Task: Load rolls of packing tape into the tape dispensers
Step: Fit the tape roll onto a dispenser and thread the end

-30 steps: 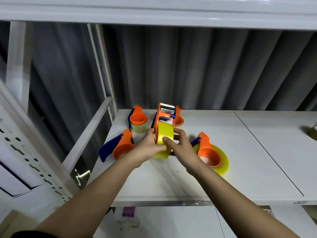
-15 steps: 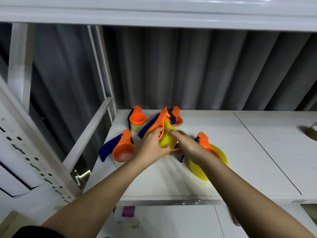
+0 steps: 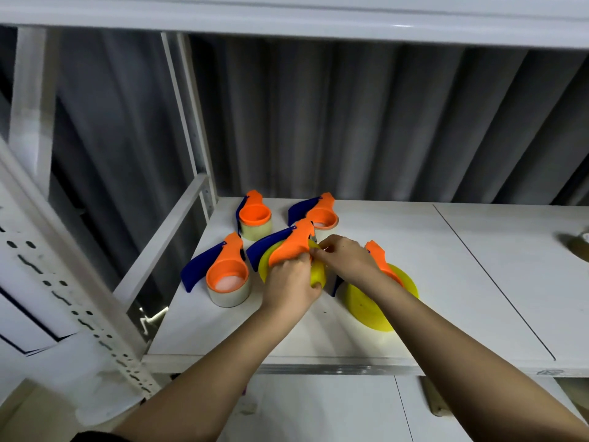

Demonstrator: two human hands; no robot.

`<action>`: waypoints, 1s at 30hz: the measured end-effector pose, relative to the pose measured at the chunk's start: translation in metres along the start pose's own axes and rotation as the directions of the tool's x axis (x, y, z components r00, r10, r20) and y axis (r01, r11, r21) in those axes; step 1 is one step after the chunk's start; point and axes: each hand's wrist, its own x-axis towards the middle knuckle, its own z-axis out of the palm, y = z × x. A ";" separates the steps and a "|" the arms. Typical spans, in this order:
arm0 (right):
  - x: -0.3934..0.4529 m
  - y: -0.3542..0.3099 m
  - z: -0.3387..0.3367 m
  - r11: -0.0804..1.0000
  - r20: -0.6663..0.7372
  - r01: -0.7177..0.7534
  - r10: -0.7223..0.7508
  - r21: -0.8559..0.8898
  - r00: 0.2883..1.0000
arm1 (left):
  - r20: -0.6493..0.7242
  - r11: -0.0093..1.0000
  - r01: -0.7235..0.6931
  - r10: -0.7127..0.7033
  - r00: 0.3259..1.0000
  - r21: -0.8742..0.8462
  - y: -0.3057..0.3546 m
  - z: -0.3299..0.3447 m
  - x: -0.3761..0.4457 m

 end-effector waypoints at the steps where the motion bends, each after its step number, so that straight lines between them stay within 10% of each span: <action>1: 0.002 0.001 -0.002 1.000 0.015 0.006 -0.006 -0.019 1.000 | 0.004 1.000 0.002 -0.002 1.000 0.009 0.001 0.002 -0.001; 30: 0.022 0.011 0.018 0.860 0.168 0.160 -0.089 -0.484 0.982 | 0.056 0.990 0.044 -0.052 0.997 0.137 0.018 0.047 -0.027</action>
